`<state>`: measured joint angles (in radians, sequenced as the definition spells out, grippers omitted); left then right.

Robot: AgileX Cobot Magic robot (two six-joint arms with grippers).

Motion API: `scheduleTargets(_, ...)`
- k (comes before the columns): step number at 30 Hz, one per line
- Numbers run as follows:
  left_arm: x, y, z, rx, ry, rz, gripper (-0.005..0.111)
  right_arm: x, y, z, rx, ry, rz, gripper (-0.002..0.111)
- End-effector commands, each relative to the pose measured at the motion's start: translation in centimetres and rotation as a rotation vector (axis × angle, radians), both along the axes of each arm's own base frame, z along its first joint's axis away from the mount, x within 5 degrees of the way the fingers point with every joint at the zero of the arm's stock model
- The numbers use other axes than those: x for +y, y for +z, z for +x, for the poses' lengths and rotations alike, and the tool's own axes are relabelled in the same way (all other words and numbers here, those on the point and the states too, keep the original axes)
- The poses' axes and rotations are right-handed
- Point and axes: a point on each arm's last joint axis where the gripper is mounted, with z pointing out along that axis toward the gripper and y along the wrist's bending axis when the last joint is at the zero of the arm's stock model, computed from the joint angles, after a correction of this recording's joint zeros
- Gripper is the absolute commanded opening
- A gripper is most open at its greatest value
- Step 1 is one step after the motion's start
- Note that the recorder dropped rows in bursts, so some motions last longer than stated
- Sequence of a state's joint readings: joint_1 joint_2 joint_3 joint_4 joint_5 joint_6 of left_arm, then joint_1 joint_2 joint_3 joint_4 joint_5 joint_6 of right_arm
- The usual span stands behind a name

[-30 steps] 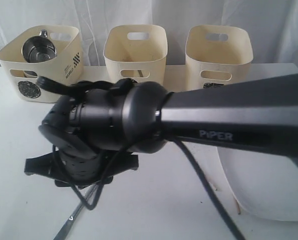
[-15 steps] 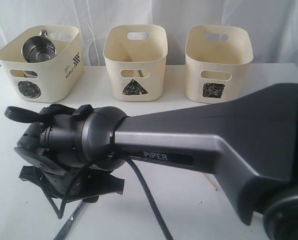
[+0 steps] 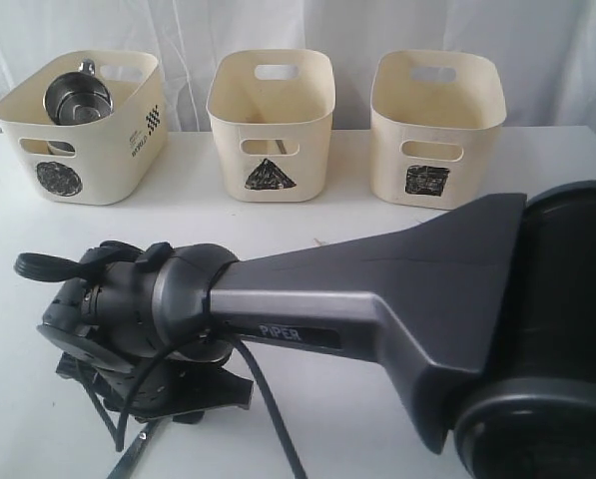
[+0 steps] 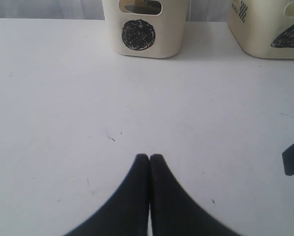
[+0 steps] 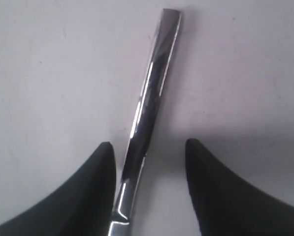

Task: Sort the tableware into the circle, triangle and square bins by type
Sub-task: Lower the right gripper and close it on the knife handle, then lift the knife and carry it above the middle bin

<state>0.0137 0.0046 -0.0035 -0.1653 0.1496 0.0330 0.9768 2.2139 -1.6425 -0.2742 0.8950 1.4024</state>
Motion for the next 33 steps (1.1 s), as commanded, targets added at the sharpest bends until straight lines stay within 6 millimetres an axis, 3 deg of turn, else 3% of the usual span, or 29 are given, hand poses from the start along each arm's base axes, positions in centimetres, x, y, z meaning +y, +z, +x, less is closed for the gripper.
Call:
scheduleTargets(1,0.0,-0.1,0.0,-0.001,0.003,-0.01,0.0,-0.1,-0.4,0.1,-0.006,-0.002,-0.019,0.041)
scheduleTargets(4,0.0,-0.1,0.0,-0.001,0.003,-0.01,0.0,-0.8,-0.5,0.0,0.006,0.058,-0.119,0.03)
scheduleTargets(7,0.0,-0.1,0.0,-0.001,0.003,-0.01,0.0,-0.9,-0.6,0.0,0.003,0.263,-0.193,0.014)
scheduleTargets(9,0.0,-0.1,0.0,-0.001,0.003,-0.01,0.0,-1.1,-0.6,-0.1,0.015,0.303,-0.223,0.007)
scheduleTargets(14,0.0,-0.1,0.0,-0.001,0.003,-0.01,0.0,-1.2,-0.5,0.0,0.011,0.467,-0.28,0.0)
scheduleTargets(21,0.0,-0.1,0.0,-0.001,0.003,-0.01,0.0,-2.5,3.4,1.7,-0.112,0.559,-0.294,0.0)
scheduleTargets(33,0.0,-0.1,0.0,-0.001,0.003,-0.01,0.0,-5.5,6.1,4.5,-0.174,0.809,-0.466,0.0)
